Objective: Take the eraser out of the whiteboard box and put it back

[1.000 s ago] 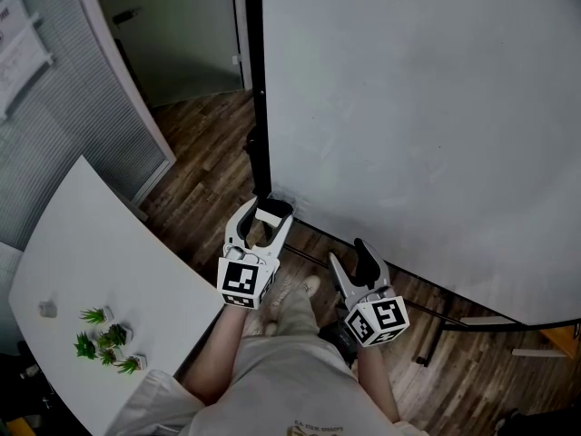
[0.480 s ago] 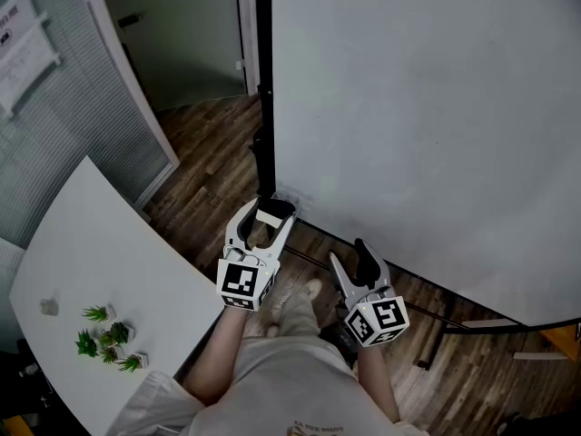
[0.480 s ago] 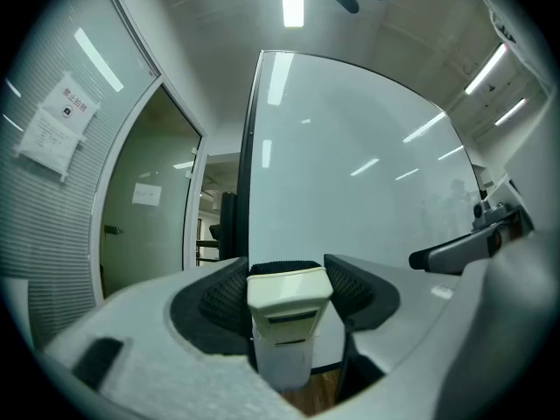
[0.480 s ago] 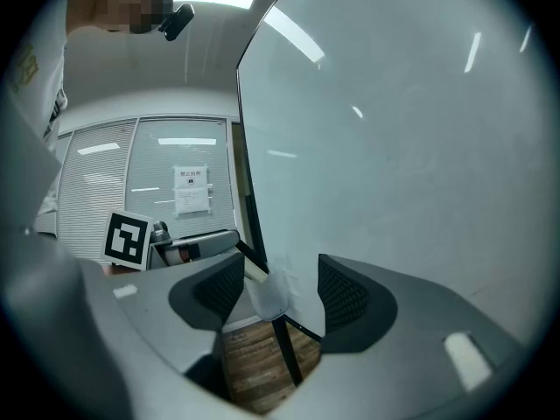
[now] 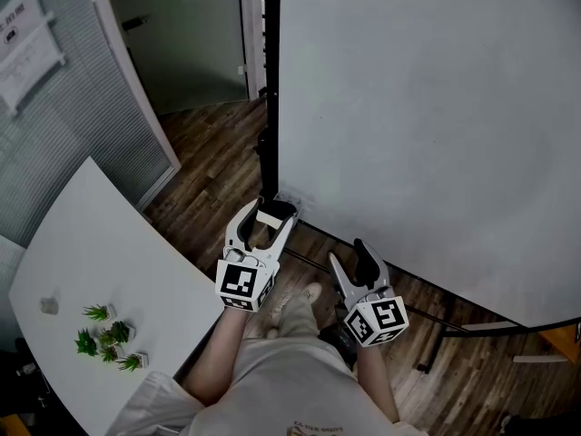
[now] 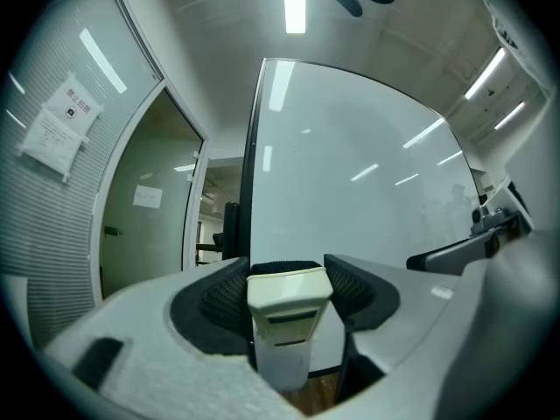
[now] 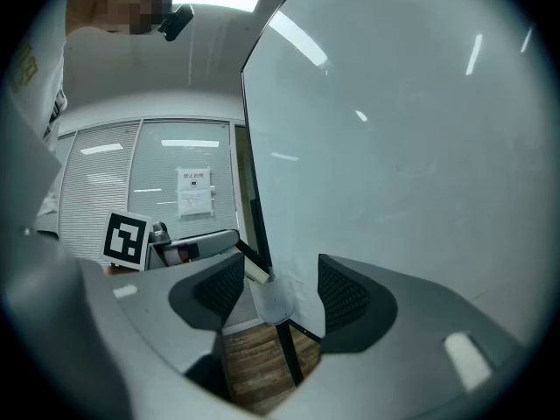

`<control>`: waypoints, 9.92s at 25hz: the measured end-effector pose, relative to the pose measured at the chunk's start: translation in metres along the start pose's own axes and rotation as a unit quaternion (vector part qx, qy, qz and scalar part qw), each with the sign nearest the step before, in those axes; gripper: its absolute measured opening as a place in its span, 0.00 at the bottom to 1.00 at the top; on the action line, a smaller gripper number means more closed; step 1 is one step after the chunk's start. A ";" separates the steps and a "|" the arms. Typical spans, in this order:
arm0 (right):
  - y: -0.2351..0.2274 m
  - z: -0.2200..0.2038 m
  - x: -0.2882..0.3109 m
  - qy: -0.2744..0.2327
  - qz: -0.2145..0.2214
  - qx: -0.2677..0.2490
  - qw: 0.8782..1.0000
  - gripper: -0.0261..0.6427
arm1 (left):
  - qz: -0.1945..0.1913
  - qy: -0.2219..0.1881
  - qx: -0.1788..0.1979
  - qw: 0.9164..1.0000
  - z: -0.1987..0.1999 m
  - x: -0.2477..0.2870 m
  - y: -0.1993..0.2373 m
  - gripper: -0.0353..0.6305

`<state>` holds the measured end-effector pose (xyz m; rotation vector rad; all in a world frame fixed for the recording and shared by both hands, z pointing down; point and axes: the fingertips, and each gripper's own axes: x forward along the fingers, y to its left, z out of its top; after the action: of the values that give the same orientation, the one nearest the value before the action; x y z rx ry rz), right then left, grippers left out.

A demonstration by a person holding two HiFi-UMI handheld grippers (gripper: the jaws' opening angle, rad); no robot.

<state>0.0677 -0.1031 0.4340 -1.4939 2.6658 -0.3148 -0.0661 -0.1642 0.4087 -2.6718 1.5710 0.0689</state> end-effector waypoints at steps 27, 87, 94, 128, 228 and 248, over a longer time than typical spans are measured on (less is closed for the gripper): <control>0.016 0.003 -0.009 -0.004 0.014 -0.007 1.000 0.43 | -0.001 -0.020 0.009 1.000 0.025 -0.026 -0.010 0.45; -0.008 -0.005 0.000 0.005 -0.017 0.001 1.000 0.43 | -0.018 -0.010 -0.006 1.000 0.010 0.003 -0.001 0.45; -0.014 -0.005 -0.002 0.006 -0.024 0.003 1.000 0.43 | -0.019 -0.005 -0.006 1.000 0.006 0.008 -0.001 0.45; -0.024 -0.015 0.005 0.020 -0.021 0.011 1.000 0.43 | -0.014 0.026 -0.007 1.000 -0.020 0.019 0.003 0.45; -0.046 -0.025 0.017 0.036 -0.022 0.024 0.999 0.42 | -0.016 0.080 0.000 0.997 -0.061 0.044 -0.003 0.46; -0.003 -0.014 0.011 0.024 0.015 0.005 1.000 0.34 | -0.008 0.053 0.009 0.999 -0.029 -0.001 -0.002 0.43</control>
<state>0.0619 -0.1120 0.4492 -1.4619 2.7159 -0.3643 -0.0639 -0.1643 0.4377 -2.7148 1.5702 -0.0881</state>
